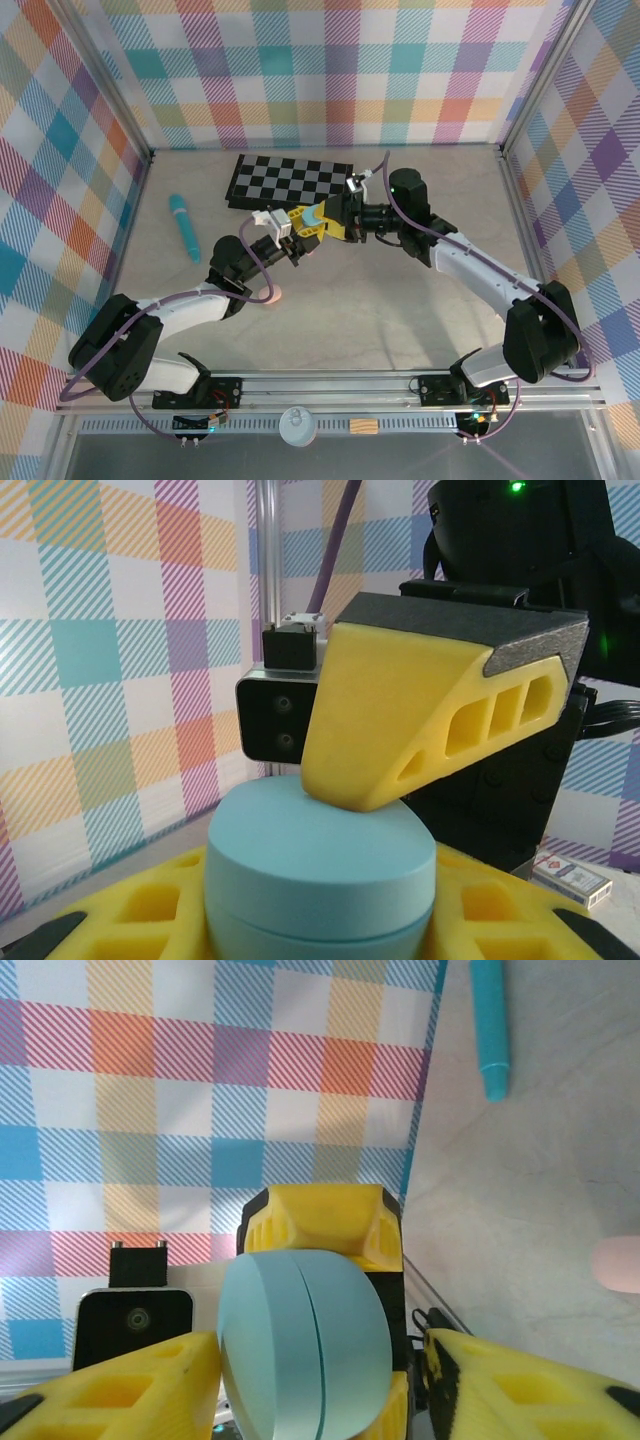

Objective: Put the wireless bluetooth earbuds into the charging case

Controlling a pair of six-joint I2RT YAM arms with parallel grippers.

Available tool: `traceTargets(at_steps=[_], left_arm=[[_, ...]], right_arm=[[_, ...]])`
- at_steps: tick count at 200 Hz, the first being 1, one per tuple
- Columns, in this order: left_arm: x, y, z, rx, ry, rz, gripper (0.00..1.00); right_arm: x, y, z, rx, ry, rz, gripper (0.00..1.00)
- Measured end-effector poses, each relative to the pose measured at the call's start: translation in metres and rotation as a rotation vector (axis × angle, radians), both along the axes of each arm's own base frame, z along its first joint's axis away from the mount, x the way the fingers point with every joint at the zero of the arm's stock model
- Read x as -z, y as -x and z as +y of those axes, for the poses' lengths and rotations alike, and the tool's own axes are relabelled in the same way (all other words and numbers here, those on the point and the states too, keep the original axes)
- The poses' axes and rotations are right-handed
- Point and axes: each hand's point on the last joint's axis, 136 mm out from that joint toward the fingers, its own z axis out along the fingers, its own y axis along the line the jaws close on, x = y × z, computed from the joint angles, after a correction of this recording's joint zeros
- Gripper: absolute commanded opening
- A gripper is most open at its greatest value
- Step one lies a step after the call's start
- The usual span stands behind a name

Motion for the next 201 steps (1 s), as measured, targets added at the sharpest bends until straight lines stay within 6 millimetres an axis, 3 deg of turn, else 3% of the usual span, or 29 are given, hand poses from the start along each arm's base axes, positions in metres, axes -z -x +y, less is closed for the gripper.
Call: traceTargets(at_steps=[80,121,155,201], left_arm=[[-0.0036,-0.0016,0.0019,-0.005,0.03,0.021,0.26],[-0.006,-0.0027,0.0036,-0.01,0.047,0.029,0.27],[-0.0069,-0.0025,0.0037,-0.009,0.052,0.03,0.43],[-0.008,0.0015,0.004,0.002,0.042,0.04,0.55]], right_arm=[[-0.0075,-0.003,0.0034,-0.001,-0.046,0.018,0.28],[-0.0092,-0.0051,0.0052,-0.003,-0.06,0.013,0.27],[-0.0099,-0.0052,0.0051,-0.003,-0.06,0.003,0.22],[-0.0016,-0.0069,0.0008,0.028,-0.024,-0.023,0.19]])
